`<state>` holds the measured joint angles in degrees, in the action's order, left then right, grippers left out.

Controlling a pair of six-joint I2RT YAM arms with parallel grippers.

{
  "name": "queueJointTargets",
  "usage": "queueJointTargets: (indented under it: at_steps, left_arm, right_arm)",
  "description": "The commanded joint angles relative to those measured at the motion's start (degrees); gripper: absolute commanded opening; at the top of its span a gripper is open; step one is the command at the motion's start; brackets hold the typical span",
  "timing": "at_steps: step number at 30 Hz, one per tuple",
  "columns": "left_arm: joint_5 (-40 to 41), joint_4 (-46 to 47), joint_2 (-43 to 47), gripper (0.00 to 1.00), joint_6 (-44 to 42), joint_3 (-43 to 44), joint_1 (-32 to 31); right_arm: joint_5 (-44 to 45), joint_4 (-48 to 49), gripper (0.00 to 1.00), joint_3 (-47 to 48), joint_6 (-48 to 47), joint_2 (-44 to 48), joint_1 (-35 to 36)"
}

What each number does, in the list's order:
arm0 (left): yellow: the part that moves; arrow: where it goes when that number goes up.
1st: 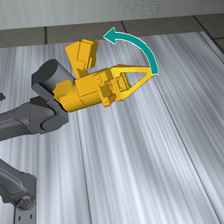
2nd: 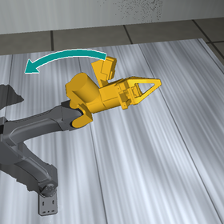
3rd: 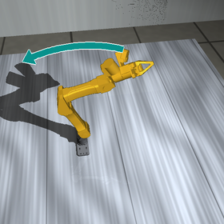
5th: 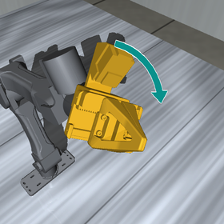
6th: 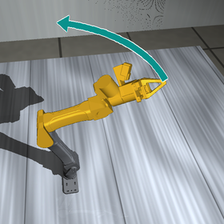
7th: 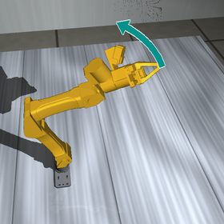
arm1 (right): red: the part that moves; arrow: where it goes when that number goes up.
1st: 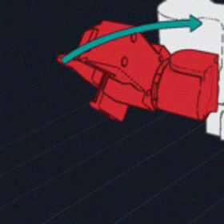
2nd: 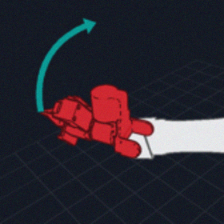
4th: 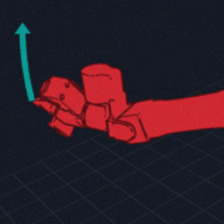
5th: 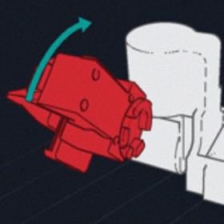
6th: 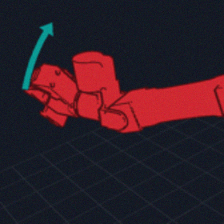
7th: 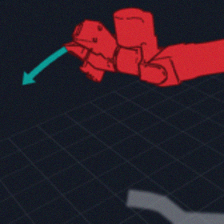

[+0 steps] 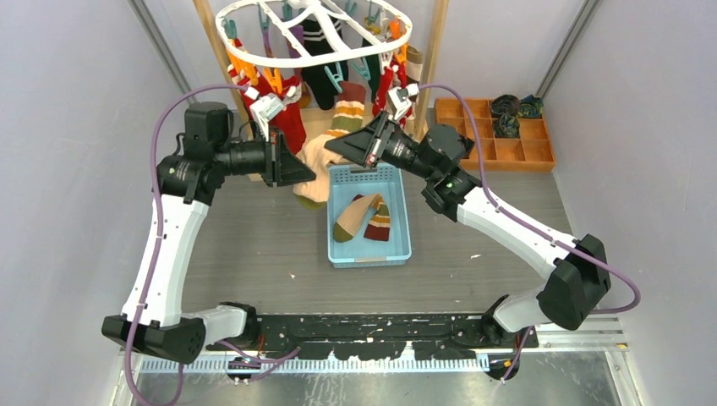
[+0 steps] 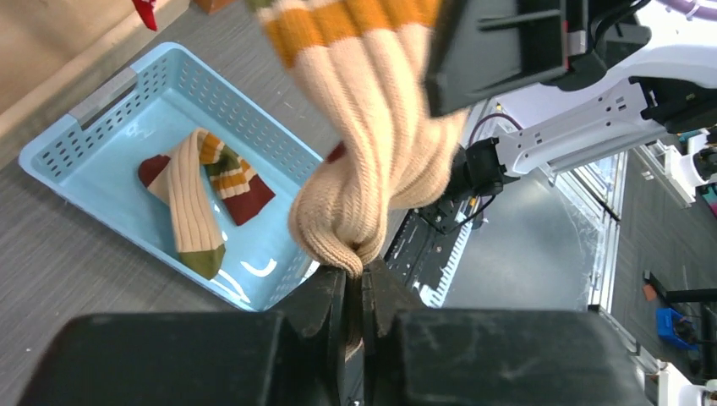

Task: Remove the socks clipped to the hanger
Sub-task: Remove the sock from the hanger.

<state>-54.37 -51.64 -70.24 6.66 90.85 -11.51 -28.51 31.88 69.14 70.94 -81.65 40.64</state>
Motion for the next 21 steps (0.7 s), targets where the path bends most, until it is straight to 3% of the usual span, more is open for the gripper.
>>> queueJointTargets:
  at_steps: [1, 3, 8, 14, 17, 21]
  left_arm:
    - [1.3, 4.6, 3.9, 0.03, 4.5, -2.2, 0.2]
    - [3.0, 4.4, 4.4, 0.00, 5.4, -3.0, 0.0]
    - [5.6, 3.6, 5.3, 0.00, 5.7, -3.3, -0.5]
    - [9.5, 2.7, 5.6, 0.00, 5.4, -2.2, -2.4]
    - [9.4, 1.9, 5.6, 0.00, 5.2, -1.7, -2.7]
    - [8.4, 0.7, 6.2, 0.00, 5.0, -1.3, -2.8]
  right_arm:
    - [3.6, -12.8, 0.25, 4.8, -6.6, 3.3, 0.0]
    - [5.6, -18.4, 0.45, 6.4, -9.2, 3.7, 0.0]
    - [15.9, -37.5, 0.80, 14.6, -21.9, 5.5, 0.2]
    - [34.2, -57.9, 0.84, 36.3, -41.8, -1.7, 4.8]
    - [33.9, -60.1, 0.84, 44.0, -46.9, -6.2, 5.0]
    - [26.2, -61.0, 0.84, 52.0, -52.1, -11.6, 4.7]
